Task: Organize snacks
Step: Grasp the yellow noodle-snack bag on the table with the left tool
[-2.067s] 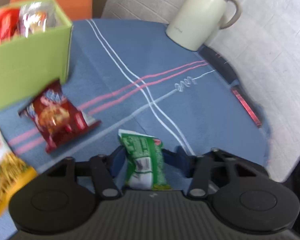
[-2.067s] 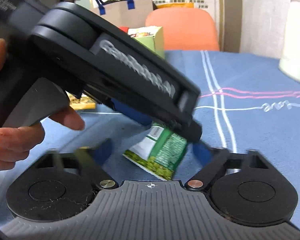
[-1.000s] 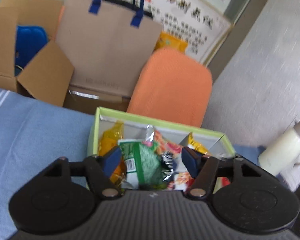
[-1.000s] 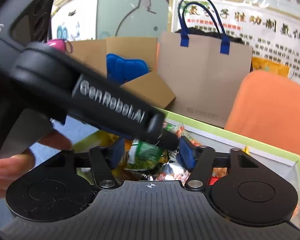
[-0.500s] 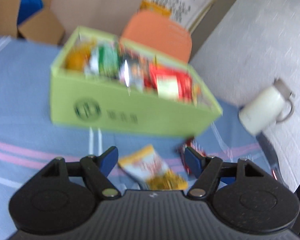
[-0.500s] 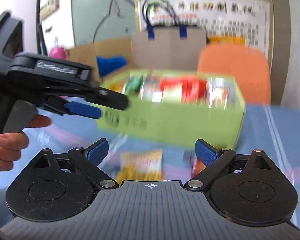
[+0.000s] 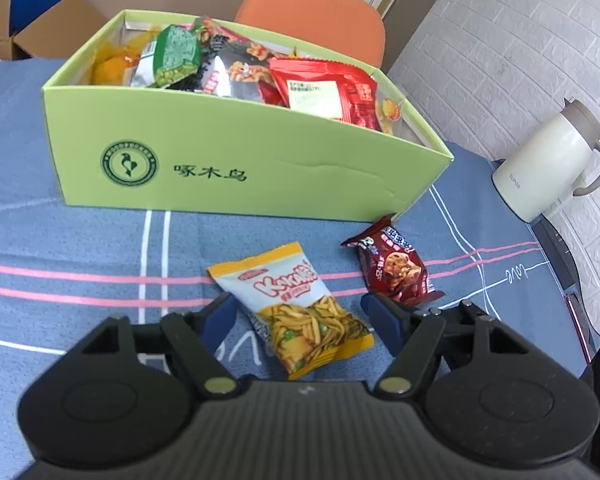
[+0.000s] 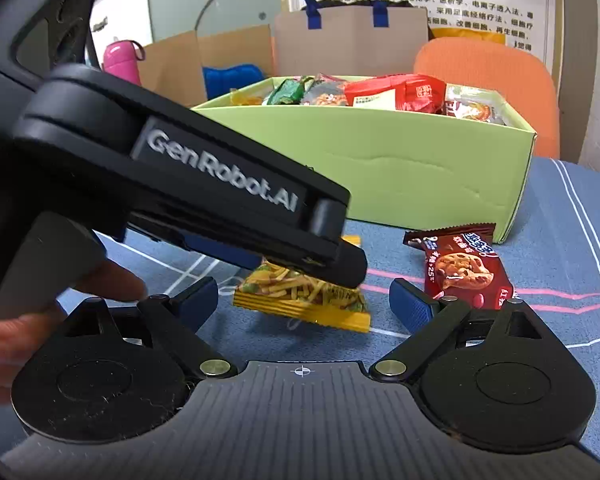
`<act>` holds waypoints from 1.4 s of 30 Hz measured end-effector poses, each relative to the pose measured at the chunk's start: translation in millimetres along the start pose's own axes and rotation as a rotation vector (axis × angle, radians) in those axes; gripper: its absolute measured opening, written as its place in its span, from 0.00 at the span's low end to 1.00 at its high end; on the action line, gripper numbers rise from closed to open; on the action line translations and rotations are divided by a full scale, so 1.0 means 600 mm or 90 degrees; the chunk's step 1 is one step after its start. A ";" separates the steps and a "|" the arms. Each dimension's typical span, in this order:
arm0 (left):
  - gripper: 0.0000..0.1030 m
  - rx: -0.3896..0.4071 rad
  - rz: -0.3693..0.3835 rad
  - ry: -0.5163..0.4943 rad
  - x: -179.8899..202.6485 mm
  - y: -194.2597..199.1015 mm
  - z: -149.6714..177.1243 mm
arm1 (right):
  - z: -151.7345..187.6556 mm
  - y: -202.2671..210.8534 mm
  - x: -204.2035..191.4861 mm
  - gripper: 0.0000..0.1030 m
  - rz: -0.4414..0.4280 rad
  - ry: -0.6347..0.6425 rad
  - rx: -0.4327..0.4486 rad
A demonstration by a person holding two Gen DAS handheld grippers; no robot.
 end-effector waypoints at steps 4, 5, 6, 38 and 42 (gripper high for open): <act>0.70 -0.001 0.005 -0.002 0.000 -0.002 -0.001 | -0.003 -0.007 -0.002 0.79 -0.002 0.005 -0.006; 0.70 -0.001 0.007 -0.002 0.000 -0.001 -0.002 | -0.004 -0.007 -0.003 0.79 0.000 0.007 -0.007; 0.70 -0.001 0.011 -0.002 -0.001 -0.003 -0.003 | -0.005 -0.009 -0.003 0.79 0.001 0.009 -0.008; 0.53 0.029 0.011 -0.024 -0.011 0.031 0.041 | 0.015 0.037 -0.015 0.55 0.004 0.002 -0.015; 0.53 0.024 0.002 -0.033 -0.009 0.028 0.040 | 0.014 0.025 -0.014 0.60 -0.009 -0.005 -0.023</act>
Point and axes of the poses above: each gripper's, at about its wrist camera, not at the fingertips, and y roughly against the way its jaws point, x to its right, z to its underside, the point moved 4 cm from there along -y, roughly the way its jaws point, and after that the axes turned 12 degrees about z, right-handed, at the moved point
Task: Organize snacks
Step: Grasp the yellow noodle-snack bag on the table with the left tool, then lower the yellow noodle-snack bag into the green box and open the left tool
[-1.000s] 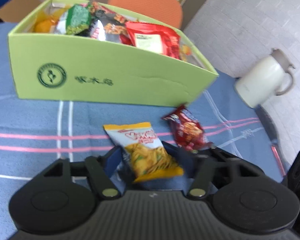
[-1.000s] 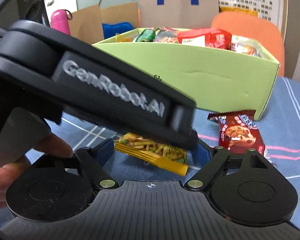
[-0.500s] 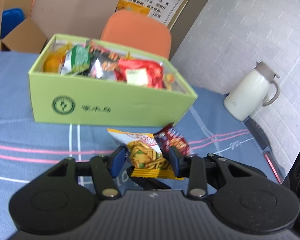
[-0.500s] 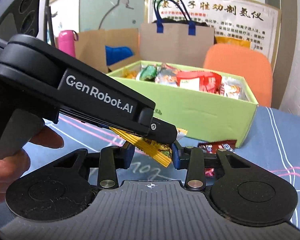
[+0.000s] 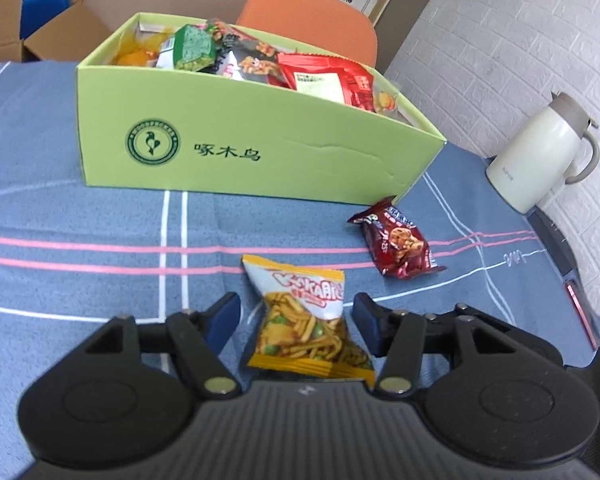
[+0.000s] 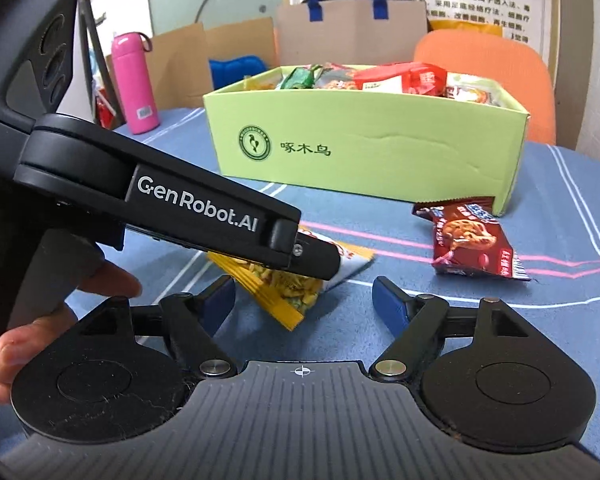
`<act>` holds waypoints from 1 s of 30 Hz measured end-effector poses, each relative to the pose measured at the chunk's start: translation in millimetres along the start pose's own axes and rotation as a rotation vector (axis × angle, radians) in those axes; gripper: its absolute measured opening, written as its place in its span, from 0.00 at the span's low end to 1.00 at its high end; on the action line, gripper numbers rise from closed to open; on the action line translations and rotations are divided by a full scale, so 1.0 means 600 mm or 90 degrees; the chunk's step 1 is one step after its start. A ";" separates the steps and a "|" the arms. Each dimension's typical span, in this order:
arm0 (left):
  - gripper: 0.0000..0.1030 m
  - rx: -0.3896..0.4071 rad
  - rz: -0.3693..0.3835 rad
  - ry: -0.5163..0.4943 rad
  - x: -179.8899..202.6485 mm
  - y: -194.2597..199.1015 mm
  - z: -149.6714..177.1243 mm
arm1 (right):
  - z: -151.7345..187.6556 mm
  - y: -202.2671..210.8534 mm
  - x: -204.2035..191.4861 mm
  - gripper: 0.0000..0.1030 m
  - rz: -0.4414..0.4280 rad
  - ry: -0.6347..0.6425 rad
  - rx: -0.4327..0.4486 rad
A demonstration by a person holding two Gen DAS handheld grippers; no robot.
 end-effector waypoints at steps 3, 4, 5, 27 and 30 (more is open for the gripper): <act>0.53 -0.006 -0.001 -0.015 0.002 -0.001 0.000 | 0.005 -0.004 -0.010 0.63 -0.008 0.002 -0.001; 0.52 -0.010 -0.003 -0.019 0.003 -0.002 0.000 | 0.005 -0.005 -0.013 0.65 -0.006 0.006 -0.002; 0.38 -0.015 0.002 -0.024 0.005 -0.003 0.001 | 0.005 -0.005 -0.016 0.65 -0.002 0.010 -0.002; 0.27 0.149 -0.005 -0.062 0.003 0.095 -0.211 | -0.209 0.001 -0.026 0.21 0.013 0.109 0.155; 0.27 0.165 -0.015 -0.038 -0.046 0.068 -0.246 | -0.258 -0.063 -0.030 0.21 -0.003 0.099 0.149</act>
Point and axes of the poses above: each gripper's, at about its wrist camera, not at the fingertips, and y roughly against the way its jaws point, x to its right, z to its underside, the point moved 4 cm from there along -y, roughly the way its jaws point, and after that the axes turned 12 degrees about z, right-handed, at the moved point
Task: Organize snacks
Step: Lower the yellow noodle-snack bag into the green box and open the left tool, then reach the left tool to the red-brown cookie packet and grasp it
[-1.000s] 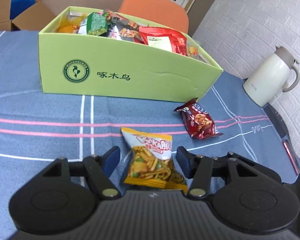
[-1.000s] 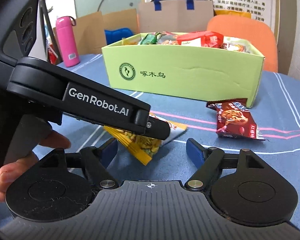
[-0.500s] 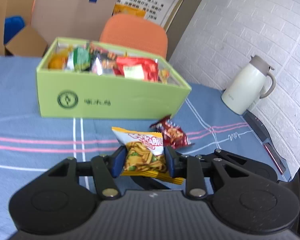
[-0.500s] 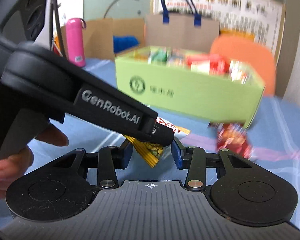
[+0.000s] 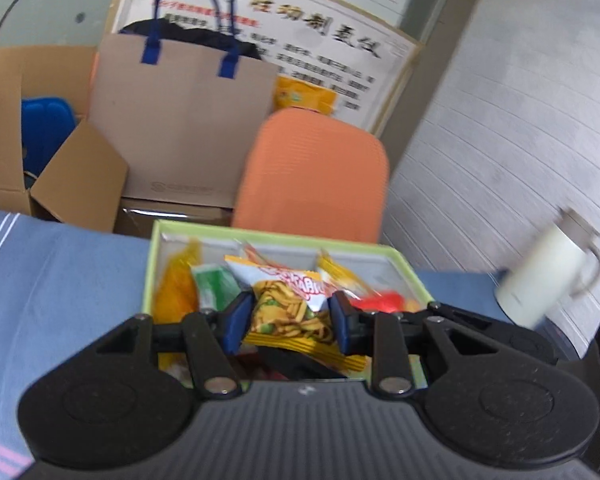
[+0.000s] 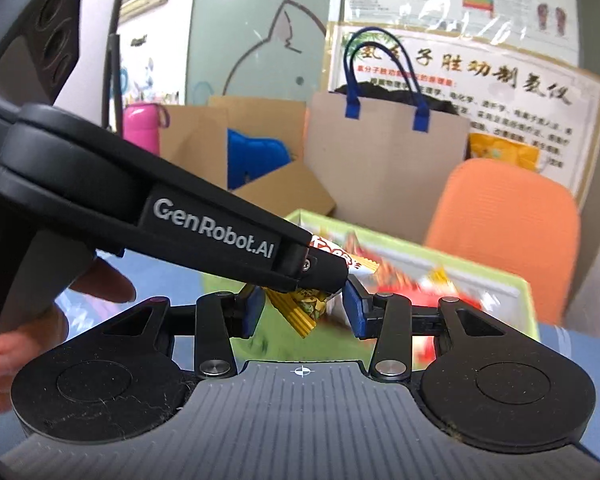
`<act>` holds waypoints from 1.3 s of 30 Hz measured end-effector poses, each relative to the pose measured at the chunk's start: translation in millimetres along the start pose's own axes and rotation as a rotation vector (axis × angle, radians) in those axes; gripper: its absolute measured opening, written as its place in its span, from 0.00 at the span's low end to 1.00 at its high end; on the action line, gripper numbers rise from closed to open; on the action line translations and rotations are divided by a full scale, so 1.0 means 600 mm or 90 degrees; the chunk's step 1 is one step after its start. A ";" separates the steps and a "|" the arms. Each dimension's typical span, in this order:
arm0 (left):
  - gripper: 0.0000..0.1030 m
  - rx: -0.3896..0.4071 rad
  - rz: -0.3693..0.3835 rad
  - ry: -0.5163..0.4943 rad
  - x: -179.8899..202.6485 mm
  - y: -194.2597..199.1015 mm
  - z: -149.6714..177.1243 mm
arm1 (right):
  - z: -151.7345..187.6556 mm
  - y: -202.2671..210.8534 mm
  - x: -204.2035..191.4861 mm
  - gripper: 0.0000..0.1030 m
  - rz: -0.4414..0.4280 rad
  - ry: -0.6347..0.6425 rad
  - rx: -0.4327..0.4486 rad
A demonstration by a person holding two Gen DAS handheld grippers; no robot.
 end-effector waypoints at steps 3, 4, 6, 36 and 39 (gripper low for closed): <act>0.27 -0.001 -0.015 0.030 -0.046 -0.031 0.000 | -0.006 -0.063 -0.011 0.21 0.008 0.019 -0.004; 0.28 -0.008 -0.014 0.038 -0.058 -0.038 0.006 | -0.005 -0.082 -0.015 0.21 0.005 0.024 -0.017; 0.29 -0.016 -0.003 0.052 -0.077 -0.042 0.019 | -0.001 -0.112 -0.024 0.24 -0.002 0.035 -0.047; 0.97 -0.013 0.015 -0.009 0.089 0.061 0.149 | 0.197 0.157 0.135 0.90 0.105 -0.152 -0.078; 0.97 -0.050 0.039 0.024 0.108 0.044 0.216 | 0.259 0.178 0.149 0.90 0.134 -0.178 -0.133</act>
Point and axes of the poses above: each gripper's, at about its wrist camera, not at the fingertips, and y roughly against the way its jaws point, x to its right, z to its underside, the point moved 4 cm from there along -y, roughly the way its jaws point, and after that the axes turned 12 degrees about z, right-handed, at the moved point
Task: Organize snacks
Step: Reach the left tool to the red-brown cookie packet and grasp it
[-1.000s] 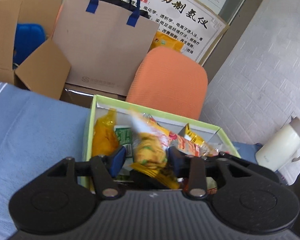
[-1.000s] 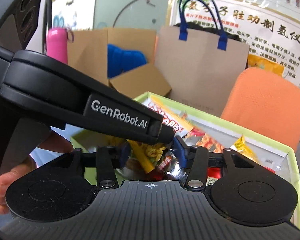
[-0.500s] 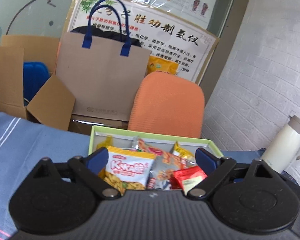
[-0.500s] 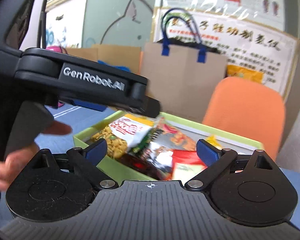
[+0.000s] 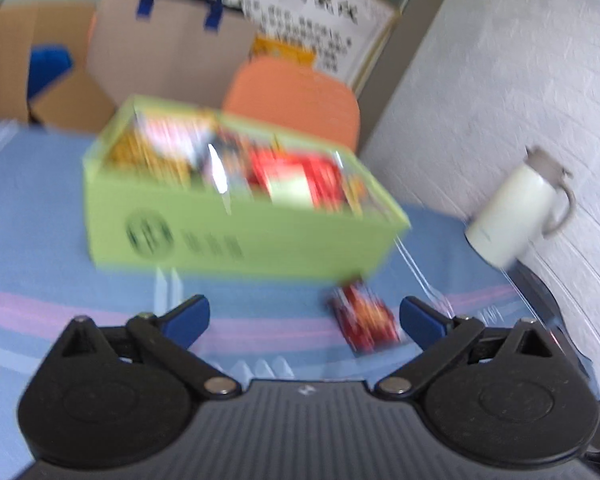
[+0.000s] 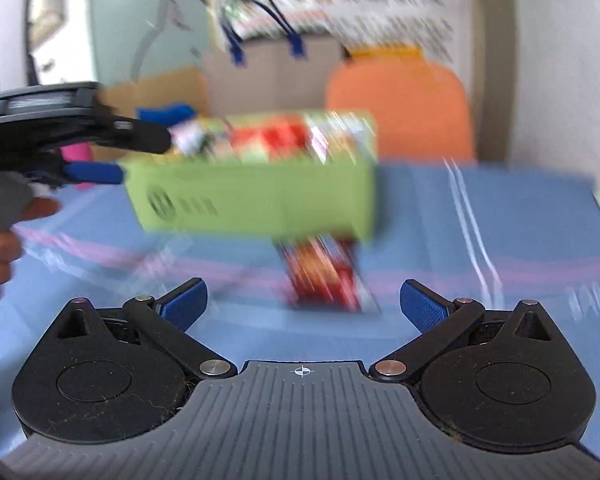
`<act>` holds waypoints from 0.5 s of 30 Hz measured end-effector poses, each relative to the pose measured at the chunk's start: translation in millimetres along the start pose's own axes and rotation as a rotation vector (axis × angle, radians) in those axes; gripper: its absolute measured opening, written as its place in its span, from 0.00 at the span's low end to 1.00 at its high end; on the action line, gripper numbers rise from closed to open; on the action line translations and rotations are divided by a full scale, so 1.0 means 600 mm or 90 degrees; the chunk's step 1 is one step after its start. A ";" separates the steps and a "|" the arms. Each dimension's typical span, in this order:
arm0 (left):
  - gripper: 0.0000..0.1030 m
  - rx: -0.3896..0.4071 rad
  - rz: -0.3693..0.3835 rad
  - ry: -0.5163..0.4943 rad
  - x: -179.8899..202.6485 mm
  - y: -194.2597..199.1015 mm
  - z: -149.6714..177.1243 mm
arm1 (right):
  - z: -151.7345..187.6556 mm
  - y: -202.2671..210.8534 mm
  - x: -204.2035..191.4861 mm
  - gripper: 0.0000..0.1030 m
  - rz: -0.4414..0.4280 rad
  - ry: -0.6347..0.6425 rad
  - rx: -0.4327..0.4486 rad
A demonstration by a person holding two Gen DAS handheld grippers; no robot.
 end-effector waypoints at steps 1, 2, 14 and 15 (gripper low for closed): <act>0.97 -0.013 0.009 0.011 0.004 -0.010 0.014 | 0.015 0.004 0.007 0.90 0.007 -0.008 -0.003; 0.97 -0.022 0.015 0.021 0.009 -0.020 0.024 | 0.026 0.010 0.014 0.90 0.015 -0.019 -0.001; 0.97 -0.107 0.061 0.121 0.003 -0.130 -0.036 | -0.027 -0.048 -0.015 0.90 -0.047 0.069 0.008; 0.97 -0.123 0.063 0.123 0.005 -0.146 -0.041 | -0.034 -0.061 -0.015 0.90 -0.053 0.066 0.003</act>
Point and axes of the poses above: each gripper's, at about its wrist camera, not at the fingertips, and y roughly against the way its jaws point, x to its right, z to its underside, the point moved 4 cm from there along -y, roughly the way its jaws point, and after that the axes turned 12 degrees about z, right-handed, at the moved point
